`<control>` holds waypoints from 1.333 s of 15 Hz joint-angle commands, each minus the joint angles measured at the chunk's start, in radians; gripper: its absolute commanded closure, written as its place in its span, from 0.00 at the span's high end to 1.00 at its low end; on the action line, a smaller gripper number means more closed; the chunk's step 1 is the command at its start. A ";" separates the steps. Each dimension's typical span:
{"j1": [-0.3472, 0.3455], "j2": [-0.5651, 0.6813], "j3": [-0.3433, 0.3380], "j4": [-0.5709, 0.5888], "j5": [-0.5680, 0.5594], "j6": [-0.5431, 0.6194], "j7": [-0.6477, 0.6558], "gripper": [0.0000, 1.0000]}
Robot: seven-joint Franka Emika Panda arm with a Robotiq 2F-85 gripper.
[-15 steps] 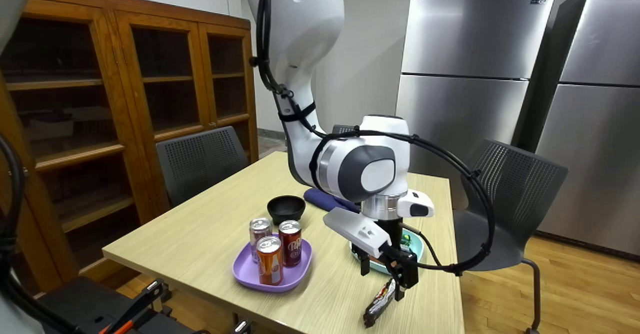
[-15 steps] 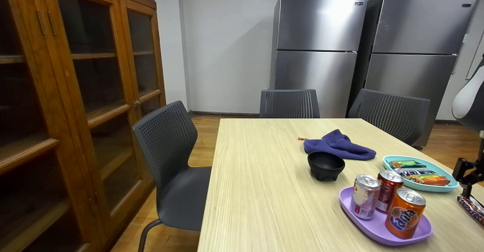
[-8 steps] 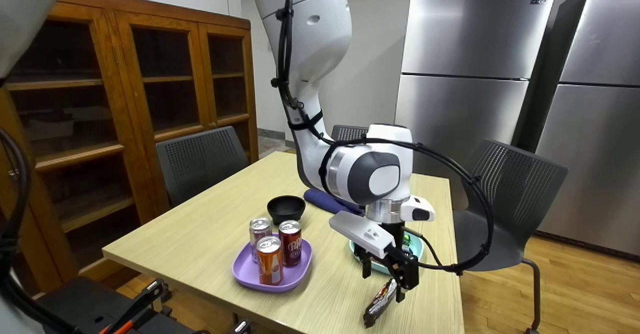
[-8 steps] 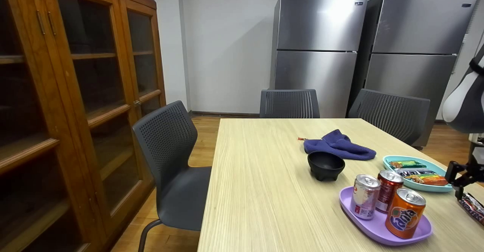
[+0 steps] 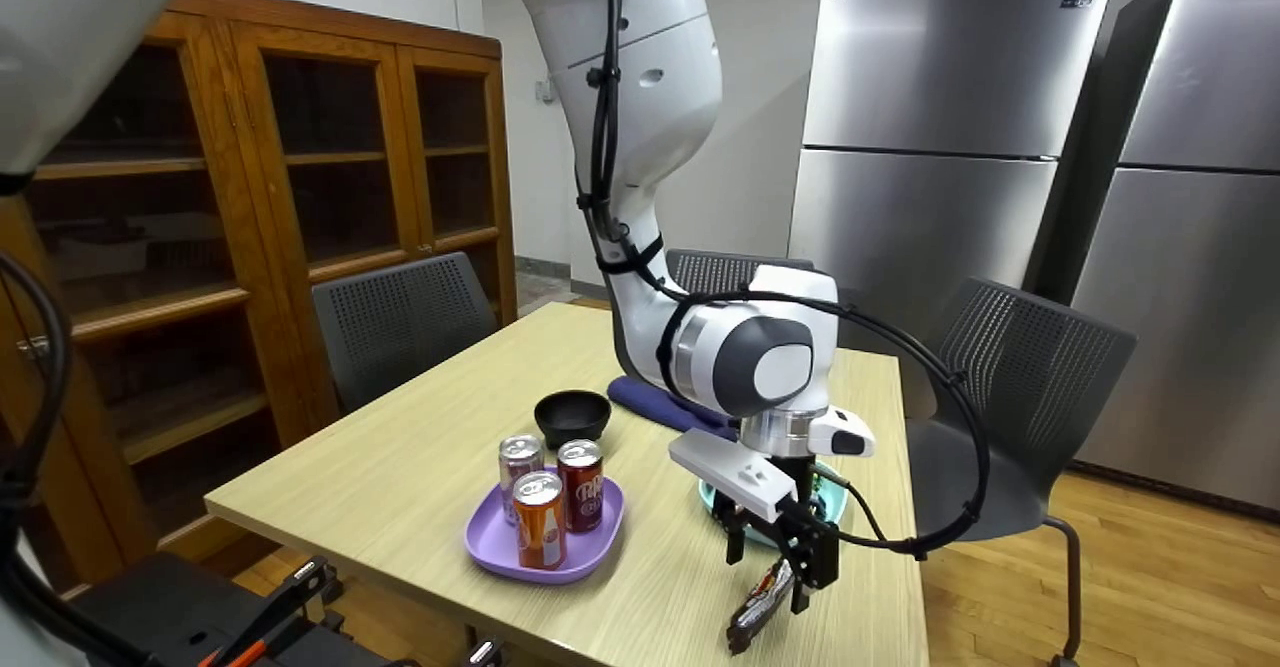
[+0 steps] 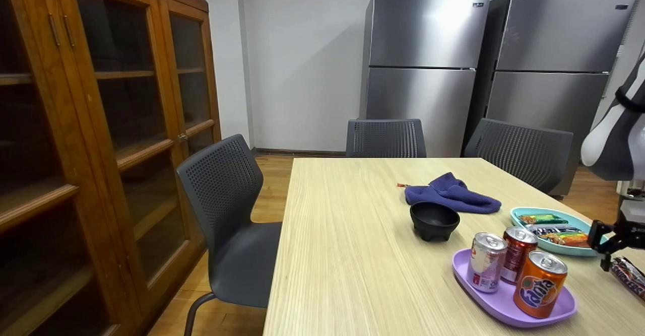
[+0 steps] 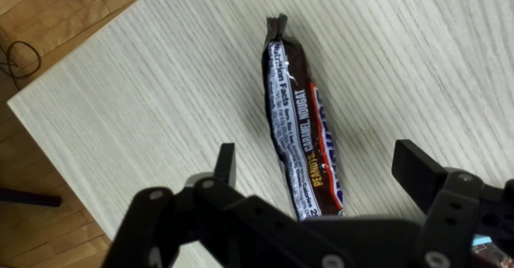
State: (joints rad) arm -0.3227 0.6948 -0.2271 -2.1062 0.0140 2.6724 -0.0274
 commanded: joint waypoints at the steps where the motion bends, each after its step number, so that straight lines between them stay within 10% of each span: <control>1: -0.038 0.020 0.028 0.050 0.022 -0.058 -0.032 1.00; 6: -0.065 0.034 0.042 0.071 0.040 -0.082 -0.040 1.00; 7: -0.070 0.035 0.046 0.074 0.045 -0.088 -0.041 0.75; 16: -0.090 0.023 0.055 0.072 0.072 -0.093 -0.057 0.12; 20: -0.088 -0.022 0.056 0.040 0.076 -0.068 -0.068 0.06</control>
State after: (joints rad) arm -0.3872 0.7276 -0.1941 -2.0433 0.0680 2.6148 -0.0519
